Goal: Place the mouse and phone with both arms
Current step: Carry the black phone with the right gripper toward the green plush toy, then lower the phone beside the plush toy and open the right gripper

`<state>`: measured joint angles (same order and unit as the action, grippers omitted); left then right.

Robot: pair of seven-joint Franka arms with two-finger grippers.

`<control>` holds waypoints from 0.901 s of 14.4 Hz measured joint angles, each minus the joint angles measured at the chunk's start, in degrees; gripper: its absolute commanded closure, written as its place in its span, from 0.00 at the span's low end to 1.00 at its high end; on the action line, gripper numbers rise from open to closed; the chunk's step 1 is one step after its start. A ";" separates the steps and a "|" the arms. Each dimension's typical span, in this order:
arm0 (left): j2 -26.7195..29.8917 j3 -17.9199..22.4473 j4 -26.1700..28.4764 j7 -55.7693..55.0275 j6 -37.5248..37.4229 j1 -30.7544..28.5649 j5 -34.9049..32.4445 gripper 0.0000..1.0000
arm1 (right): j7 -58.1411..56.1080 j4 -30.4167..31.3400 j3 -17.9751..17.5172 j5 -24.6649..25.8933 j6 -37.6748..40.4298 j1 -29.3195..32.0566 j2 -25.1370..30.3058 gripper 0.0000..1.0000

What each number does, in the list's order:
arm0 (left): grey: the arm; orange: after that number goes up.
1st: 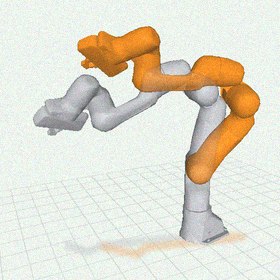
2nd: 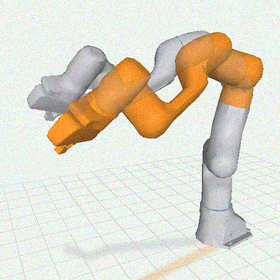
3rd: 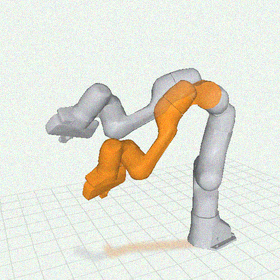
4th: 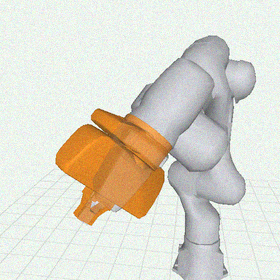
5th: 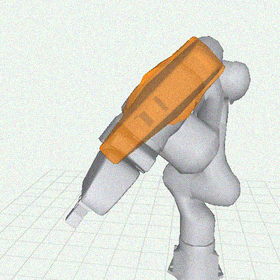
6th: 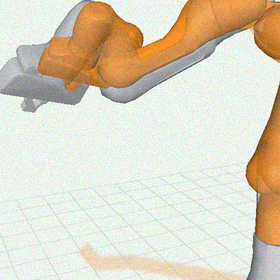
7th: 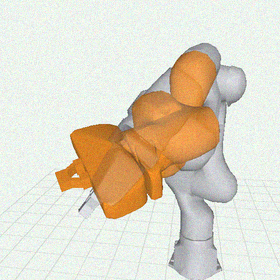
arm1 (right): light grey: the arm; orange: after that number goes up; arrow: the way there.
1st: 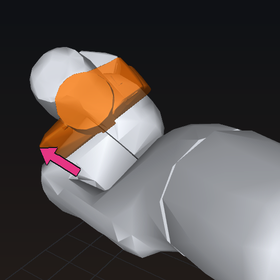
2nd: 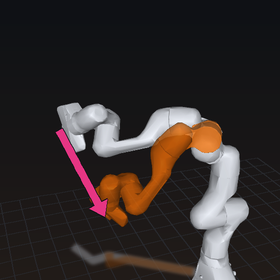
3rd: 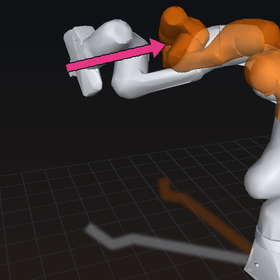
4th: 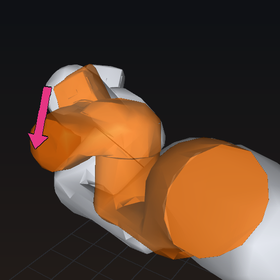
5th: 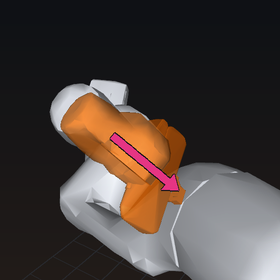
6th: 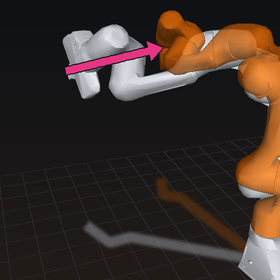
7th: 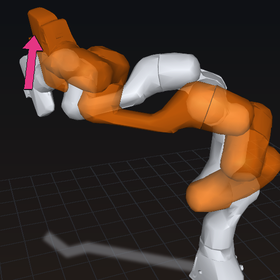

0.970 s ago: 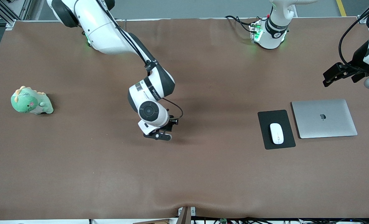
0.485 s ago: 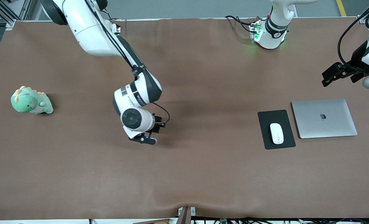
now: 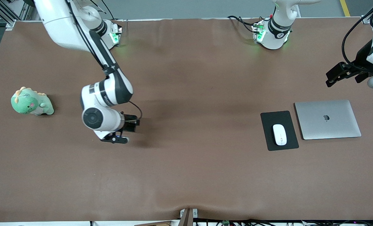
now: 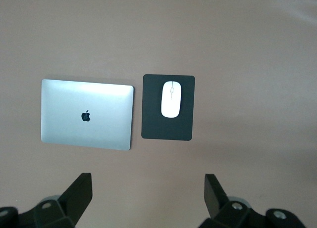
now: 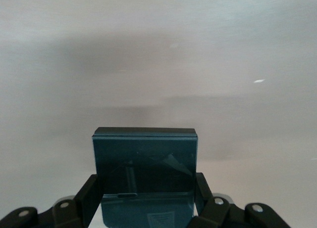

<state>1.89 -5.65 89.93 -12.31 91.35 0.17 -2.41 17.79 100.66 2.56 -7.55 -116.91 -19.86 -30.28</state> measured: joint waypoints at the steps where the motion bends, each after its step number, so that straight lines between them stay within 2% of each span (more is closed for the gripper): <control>1: 0.01 -0.03 -0.01 0.00 0.00 0.02 0.00 0.00 | -2.53 1.65 0.10 0.25 -0.43 1.58 1.06 1.00; 7: -0.01 -0.39 0.02 0.03 0.00 0.10 0.00 0.00 | -18.52 10.75 0.32 0.57 -4.43 13.20 6.34 1.00; 13: -0.01 -0.63 0.04 0.03 0.00 0.10 0.00 0.00 | -27.99 16.25 0.36 0.79 -8.22 21.77 7.26 1.00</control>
<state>1.88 -6.28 89.97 -12.28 91.35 0.27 -2.41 -10.19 116.91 2.93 -6.76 -125.13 1.91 -23.02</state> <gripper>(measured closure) 0.000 0.207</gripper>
